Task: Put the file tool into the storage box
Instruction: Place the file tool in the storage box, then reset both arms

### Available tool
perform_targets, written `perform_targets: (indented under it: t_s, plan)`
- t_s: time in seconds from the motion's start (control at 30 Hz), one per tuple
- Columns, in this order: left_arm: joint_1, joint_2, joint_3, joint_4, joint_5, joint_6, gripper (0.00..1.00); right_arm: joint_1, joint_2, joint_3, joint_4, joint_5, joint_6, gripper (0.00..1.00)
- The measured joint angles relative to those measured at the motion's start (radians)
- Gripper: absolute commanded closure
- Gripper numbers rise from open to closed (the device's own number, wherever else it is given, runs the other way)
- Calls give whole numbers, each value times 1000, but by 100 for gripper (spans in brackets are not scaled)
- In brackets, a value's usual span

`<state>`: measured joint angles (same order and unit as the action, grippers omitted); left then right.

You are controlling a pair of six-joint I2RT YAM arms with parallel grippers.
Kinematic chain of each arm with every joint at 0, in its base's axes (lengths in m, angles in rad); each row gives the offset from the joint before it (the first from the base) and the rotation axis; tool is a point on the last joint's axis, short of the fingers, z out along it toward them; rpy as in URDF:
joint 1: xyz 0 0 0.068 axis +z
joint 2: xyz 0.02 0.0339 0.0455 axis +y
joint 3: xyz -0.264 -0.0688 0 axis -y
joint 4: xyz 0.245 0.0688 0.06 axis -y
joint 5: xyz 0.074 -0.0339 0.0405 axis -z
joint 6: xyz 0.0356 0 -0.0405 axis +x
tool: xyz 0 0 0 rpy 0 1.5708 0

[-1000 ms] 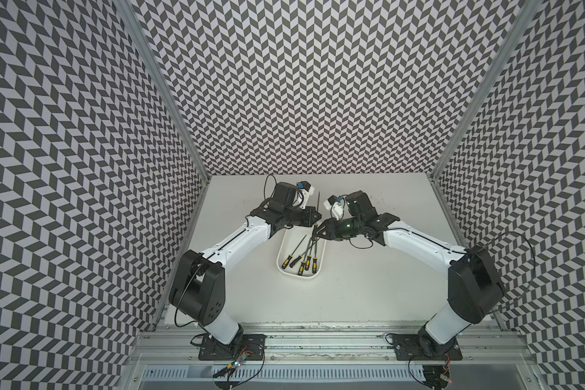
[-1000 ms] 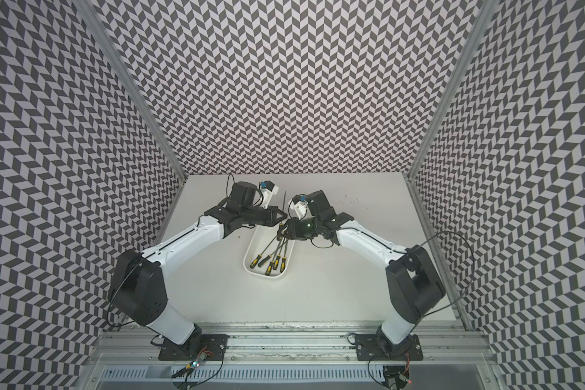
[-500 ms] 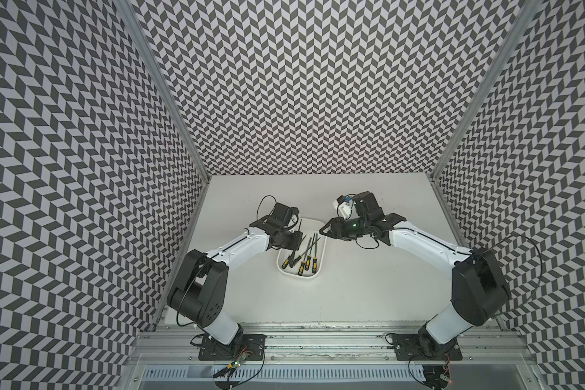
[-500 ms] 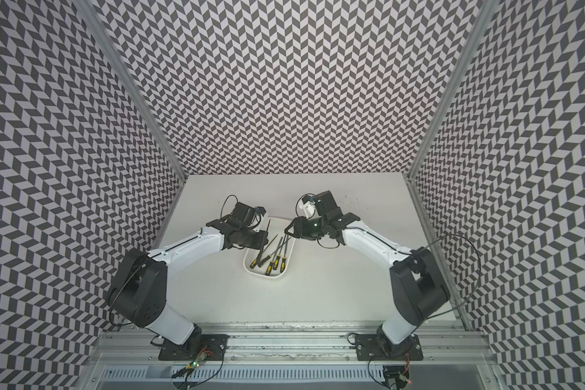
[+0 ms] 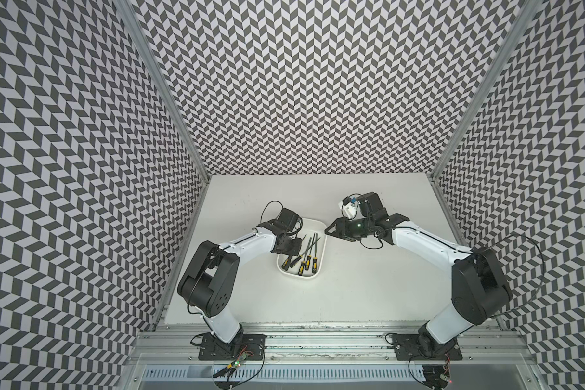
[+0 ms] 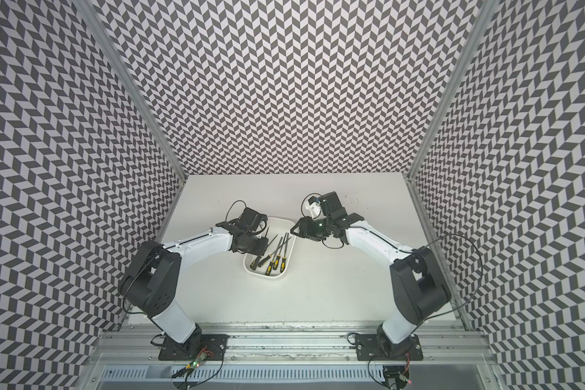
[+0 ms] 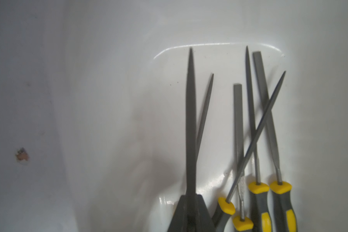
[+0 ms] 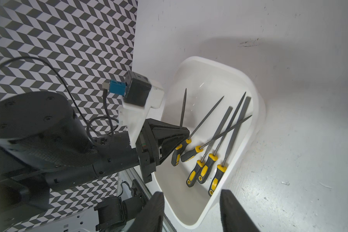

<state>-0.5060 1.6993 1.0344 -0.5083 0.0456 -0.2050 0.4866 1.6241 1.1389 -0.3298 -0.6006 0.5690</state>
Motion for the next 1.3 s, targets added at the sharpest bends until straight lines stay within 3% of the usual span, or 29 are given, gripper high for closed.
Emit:
perform_targets:
  t_s: [0.1,0.43,0.5,0.73,0.77,0.8,0.83,0.87,0.93,1.13,1.3]
  plan:
    - [-3,11,1,-11,-28,-7,63,-7,0,-7,1,-2,2,52]
    - [-7,11,90,-74,-60,-17,60,-8,-2,-24,1,-5,8,50]
    - [-9,-2,122,-83,-53,-21,54,-13,-3,-28,0,-2,6,50]
    - [5,-203,134,3,-3,-36,53,-86,-16,-35,-59,89,-50,50]
    - [13,-230,129,22,3,-40,46,-109,-21,-38,-65,101,-58,49]
    - [27,-262,122,46,10,-46,7,-140,-27,-42,-71,118,-70,47]
    - [45,-282,120,63,17,-50,0,-173,-35,-48,-76,140,-80,43]
    - [64,-291,120,78,21,-50,0,-201,-45,-56,-79,166,-85,37]
    - [119,-296,116,113,29,-57,0,-256,-73,-79,-85,258,-100,0]
    - [301,-295,37,182,-5,-57,0,-311,-154,-190,-7,669,-101,1]
    - [414,-296,-49,259,-162,-78,0,-311,-275,-530,383,1020,-146,0]
